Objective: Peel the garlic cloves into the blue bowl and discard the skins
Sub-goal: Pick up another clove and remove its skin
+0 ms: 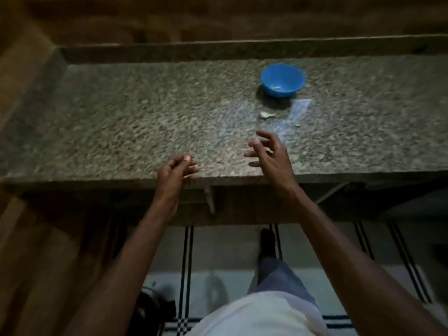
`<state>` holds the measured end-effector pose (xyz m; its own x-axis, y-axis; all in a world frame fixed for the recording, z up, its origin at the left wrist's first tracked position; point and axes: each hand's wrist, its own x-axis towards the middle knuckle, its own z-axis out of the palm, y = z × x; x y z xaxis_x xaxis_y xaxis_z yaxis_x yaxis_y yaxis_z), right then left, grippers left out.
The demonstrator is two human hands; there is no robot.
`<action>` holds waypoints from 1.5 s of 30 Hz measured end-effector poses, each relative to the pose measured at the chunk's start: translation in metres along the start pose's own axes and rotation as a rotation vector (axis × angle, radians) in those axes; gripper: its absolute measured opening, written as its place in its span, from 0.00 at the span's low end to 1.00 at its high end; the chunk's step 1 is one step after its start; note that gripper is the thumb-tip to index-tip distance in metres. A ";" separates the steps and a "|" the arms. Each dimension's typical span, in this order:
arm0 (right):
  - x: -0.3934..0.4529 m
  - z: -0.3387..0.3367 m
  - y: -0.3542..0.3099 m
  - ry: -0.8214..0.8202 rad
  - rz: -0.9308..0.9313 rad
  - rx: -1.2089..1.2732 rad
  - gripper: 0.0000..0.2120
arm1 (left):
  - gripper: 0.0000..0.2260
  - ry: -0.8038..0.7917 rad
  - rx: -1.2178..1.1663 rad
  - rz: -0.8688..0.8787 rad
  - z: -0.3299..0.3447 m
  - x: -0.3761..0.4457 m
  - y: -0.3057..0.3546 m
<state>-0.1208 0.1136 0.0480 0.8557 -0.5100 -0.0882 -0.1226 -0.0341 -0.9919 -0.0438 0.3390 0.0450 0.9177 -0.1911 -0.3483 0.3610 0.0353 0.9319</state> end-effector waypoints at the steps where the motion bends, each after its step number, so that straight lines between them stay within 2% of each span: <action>1: 0.012 -0.016 0.005 0.031 0.010 -0.012 0.17 | 0.04 -0.025 0.028 -0.004 0.021 0.014 0.001; 6: 0.078 -0.092 0.025 0.108 0.050 -0.117 0.13 | 0.06 -0.122 0.142 -0.012 0.121 0.082 -0.003; 11: 0.154 -0.149 0.048 0.154 0.086 -0.389 0.13 | 0.06 -0.084 0.252 -0.046 0.199 0.139 -0.020; 14: 0.193 -0.168 0.062 0.049 0.010 -0.589 0.14 | 0.08 -0.032 0.364 -0.024 0.224 0.165 -0.029; 18: 0.228 -0.173 0.085 -0.092 -0.075 -0.760 0.11 | 0.08 -0.002 0.500 0.007 0.236 0.186 -0.034; 22: 0.235 -0.169 0.097 -0.111 -0.168 -0.771 0.04 | 0.09 0.013 0.572 -0.003 0.240 0.199 -0.038; 25: 0.234 -0.167 0.093 -0.131 -0.195 -0.794 0.04 | 0.08 0.043 0.585 -0.010 0.239 0.206 -0.041; 29: 0.244 -0.166 0.059 -0.016 -0.183 -0.654 0.07 | 0.09 0.048 0.613 -0.008 0.237 0.212 -0.043; 34: 0.299 -0.153 -0.006 0.047 -0.250 -0.526 0.08 | 0.16 0.004 0.677 0.093 0.240 0.221 -0.039; 38: 0.348 -0.140 -0.013 -0.032 -0.227 -0.633 0.08 | 0.22 -0.114 0.812 0.282 0.247 0.234 -0.035; 42: 0.359 -0.136 -0.005 -0.052 -0.178 -0.686 0.11 | 0.17 -0.240 0.918 0.403 0.252 0.244 -0.037; 45: 0.344 -0.142 -0.007 -0.004 -0.151 -0.570 0.10 | 0.12 -0.255 0.937 0.435 0.252 0.246 -0.040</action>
<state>0.1026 -0.1838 0.0375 0.8865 -0.4601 0.0485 -0.2494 -0.5635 -0.7876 0.1258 0.0436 -0.0524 0.8359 -0.5478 -0.0357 -0.3615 -0.5983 0.7151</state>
